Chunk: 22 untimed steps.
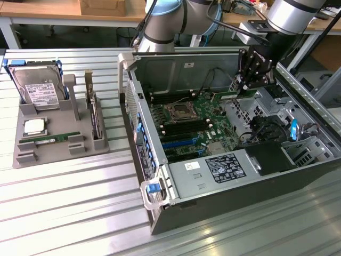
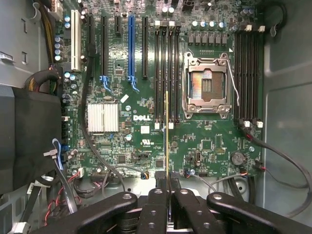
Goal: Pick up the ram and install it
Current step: 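Insert the ram into the slot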
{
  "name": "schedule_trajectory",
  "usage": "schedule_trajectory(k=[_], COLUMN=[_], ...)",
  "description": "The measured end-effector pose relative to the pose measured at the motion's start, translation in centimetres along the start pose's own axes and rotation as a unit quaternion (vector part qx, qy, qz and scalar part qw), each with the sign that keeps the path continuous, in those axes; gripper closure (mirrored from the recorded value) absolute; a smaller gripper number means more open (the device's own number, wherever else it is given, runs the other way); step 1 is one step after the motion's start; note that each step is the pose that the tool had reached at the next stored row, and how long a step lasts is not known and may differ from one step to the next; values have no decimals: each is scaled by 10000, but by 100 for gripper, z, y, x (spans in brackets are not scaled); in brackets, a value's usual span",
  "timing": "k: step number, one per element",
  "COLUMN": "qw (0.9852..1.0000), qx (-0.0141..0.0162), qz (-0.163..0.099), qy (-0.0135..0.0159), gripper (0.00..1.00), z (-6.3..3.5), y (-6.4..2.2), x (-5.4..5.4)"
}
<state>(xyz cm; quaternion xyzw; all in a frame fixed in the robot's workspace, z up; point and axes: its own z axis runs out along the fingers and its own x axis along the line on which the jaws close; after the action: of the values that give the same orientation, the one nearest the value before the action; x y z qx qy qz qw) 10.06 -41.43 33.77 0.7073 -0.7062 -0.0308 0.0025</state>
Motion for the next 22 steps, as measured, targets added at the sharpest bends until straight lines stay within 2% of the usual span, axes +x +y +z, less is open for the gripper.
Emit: schedule_trajectory(k=[22], qw=[10000], qx=[0], qz=[1], qy=[0], gripper=[88], z=[78], y=[-3], x=[3])
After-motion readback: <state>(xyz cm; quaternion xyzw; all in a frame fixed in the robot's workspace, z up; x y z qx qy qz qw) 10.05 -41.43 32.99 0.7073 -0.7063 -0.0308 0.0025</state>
